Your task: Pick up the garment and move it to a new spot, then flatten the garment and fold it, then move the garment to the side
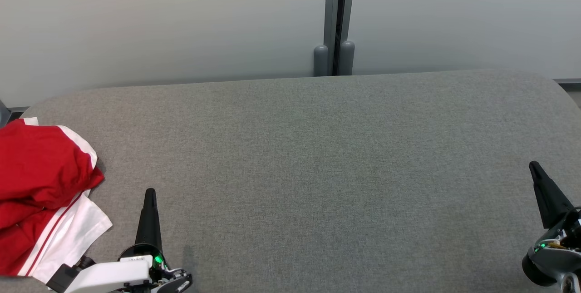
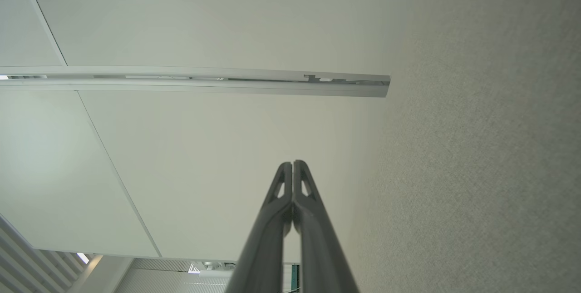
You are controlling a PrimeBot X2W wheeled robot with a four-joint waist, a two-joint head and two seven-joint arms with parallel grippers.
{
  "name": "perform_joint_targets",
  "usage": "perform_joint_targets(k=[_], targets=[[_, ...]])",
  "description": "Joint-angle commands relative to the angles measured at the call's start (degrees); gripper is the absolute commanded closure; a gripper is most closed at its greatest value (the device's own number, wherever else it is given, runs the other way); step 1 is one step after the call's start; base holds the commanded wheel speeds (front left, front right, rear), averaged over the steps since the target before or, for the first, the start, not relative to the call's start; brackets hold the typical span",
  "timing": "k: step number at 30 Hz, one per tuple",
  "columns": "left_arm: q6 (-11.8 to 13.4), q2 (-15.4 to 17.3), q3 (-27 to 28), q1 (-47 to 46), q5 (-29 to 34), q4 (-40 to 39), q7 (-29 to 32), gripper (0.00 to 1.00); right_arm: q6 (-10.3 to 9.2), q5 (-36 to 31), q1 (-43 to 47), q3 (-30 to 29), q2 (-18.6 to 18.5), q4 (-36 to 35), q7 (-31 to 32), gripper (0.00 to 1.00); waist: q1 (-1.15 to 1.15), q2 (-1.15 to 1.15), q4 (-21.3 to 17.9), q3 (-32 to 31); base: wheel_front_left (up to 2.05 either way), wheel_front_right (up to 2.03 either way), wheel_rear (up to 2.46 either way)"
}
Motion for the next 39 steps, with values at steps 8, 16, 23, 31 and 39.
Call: perform_joint_targets(k=[8, 16, 23, 31, 39], targets=[[0.0, 0.0, -0.1, 0.2, 0.2, 1.9, 0.0, 0.0, 0.0, -0.6, 1.0, 0.9, 0.9, 0.7, -1.5, 0.0, 0.0, 0.0, 0.0, 0.0, 0.0, 0.0, 0.0], [-0.1, 0.3, 0.1, -2.5, 0.6, 2.6, 0.0, 0.0, 0.01, -2.3, 0.1, 3.3, 0.5, -0.4, -5.7, 0.0, 0.0, 0.0, 0.0, 0.1, 0.0, 0.0, 0.0], [-0.1, 1.7, 0.7, -4.8, 6.2, 1.7, -1.0, 0.0, 0.03, -8.1, -0.8, 5.0, -0.6, -2.1, -9.2, 0.0, 0.0, 0.0, 0.1, 0.1, 0.0, 0.0, 0.0], [-0.2, 1.5, 2.8, -6.3, 18.0, -1.4, -1.4, 0.0, 0.05, -18.6, -1.2, 5.9, -0.9, -6.2, -12.2, 0.0, 0.0, 0.0, 0.2, 0.1, 0.0, 0.0, 0.0], [-0.2, 2.4, 2.1, -7.0, 31.8, -3.6, -1.7, 0.0, 0.07, -31.4, -1.0, 9.0, -2.3, -9.6, -15.8, 0.0, 0.0, 0.0, 0.2, -0.2, 0.0, 0.0, 0.0]])
